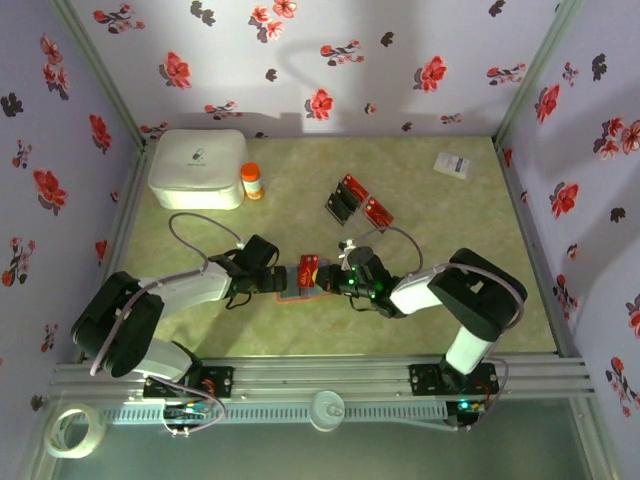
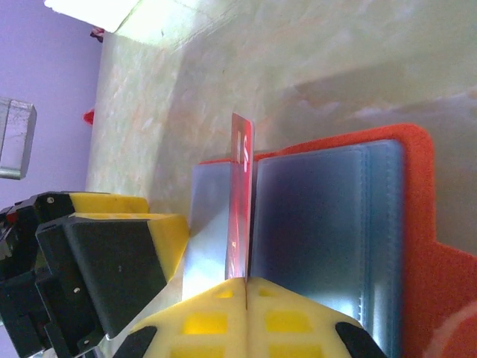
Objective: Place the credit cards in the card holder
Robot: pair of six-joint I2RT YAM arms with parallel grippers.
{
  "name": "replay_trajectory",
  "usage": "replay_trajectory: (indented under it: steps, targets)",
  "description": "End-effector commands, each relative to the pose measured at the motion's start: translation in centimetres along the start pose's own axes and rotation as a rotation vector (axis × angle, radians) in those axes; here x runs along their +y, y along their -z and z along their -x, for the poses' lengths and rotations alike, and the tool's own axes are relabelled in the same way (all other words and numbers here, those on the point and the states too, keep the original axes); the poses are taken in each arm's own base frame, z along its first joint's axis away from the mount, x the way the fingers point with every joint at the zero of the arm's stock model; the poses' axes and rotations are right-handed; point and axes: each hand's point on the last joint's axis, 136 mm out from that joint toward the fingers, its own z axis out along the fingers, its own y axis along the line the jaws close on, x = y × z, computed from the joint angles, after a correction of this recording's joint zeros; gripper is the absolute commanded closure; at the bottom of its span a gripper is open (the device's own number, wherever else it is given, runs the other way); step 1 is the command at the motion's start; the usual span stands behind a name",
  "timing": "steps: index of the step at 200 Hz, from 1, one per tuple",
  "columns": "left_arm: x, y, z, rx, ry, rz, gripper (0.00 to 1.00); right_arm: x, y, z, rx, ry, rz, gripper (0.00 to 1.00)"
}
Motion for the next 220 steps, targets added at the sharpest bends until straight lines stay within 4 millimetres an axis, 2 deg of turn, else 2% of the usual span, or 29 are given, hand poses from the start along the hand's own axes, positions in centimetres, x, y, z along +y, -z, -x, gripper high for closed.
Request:
replay_trajectory:
  steps: [1, 104, 220]
  targets:
    - [1.4, -0.6, -1.5, 0.035, -0.008, 0.054, 0.00, 0.0, -0.3, -0.8, 0.030, -0.012, 0.008, 1.00]
    - [1.4, -0.6, -1.5, 0.034, -0.009, 0.055, 0.00, -1.2, 0.0, -2.2, 0.103, -0.040, -0.046, 1.00]
    - [1.5, -0.6, -1.6, 0.034, -0.005, 0.057, 0.00, -1.4, 0.2, -3.6, 0.204, -0.024, -0.097, 1.00]
